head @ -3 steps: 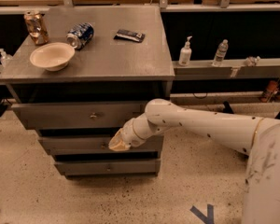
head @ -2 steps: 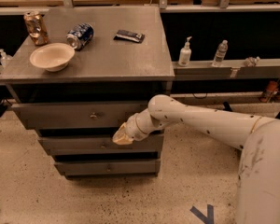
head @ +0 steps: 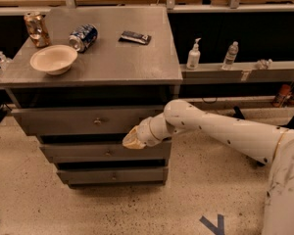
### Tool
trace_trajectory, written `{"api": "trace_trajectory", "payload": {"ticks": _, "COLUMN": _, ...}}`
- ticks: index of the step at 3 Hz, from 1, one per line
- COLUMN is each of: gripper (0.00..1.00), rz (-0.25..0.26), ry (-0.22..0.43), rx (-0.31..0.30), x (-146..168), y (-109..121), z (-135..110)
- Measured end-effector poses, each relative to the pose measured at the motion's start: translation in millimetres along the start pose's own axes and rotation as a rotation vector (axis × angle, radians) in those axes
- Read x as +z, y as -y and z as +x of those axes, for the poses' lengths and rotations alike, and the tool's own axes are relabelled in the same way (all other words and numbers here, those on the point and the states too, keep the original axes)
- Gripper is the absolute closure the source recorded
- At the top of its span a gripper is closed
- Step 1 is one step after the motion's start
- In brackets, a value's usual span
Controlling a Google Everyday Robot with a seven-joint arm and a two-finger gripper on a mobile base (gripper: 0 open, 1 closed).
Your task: Close top drawer
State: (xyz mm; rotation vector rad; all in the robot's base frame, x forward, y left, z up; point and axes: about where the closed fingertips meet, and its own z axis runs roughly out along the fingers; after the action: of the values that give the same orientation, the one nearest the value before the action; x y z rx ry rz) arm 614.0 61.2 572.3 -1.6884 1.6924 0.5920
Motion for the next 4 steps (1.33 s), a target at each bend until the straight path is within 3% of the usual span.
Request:
{"api": "trace_trajectory", "payload": {"ticks": 1, "gripper": 1.00, "rz": 0.029, "ry": -0.028, "rx": -0.007, "x": 3.1, "y": 5.5, "z": 0.9}}
{"api": "trace_trajectory", "payload": {"ticks": 2, "gripper": 1.00, "rz": 0.084, "ry": -0.071, "rx": 0.010, "x": 8.8, "y": 27.6, "z": 5.7}}
{"api": "trace_trajectory", "payload": {"ticks": 3, "gripper": 1.00, "rz": 0.142, "ry": -0.086, "rx": 0.061, "x": 7.5, "y": 50.6, "z": 17.7}}
{"api": "trace_trajectory", "payload": {"ticks": 4, "gripper": 1.00, "rz": 0.151, "ry": -0.066, "rx": 0.070, "x": 4.4, "y": 54.4, "z": 19.5}}
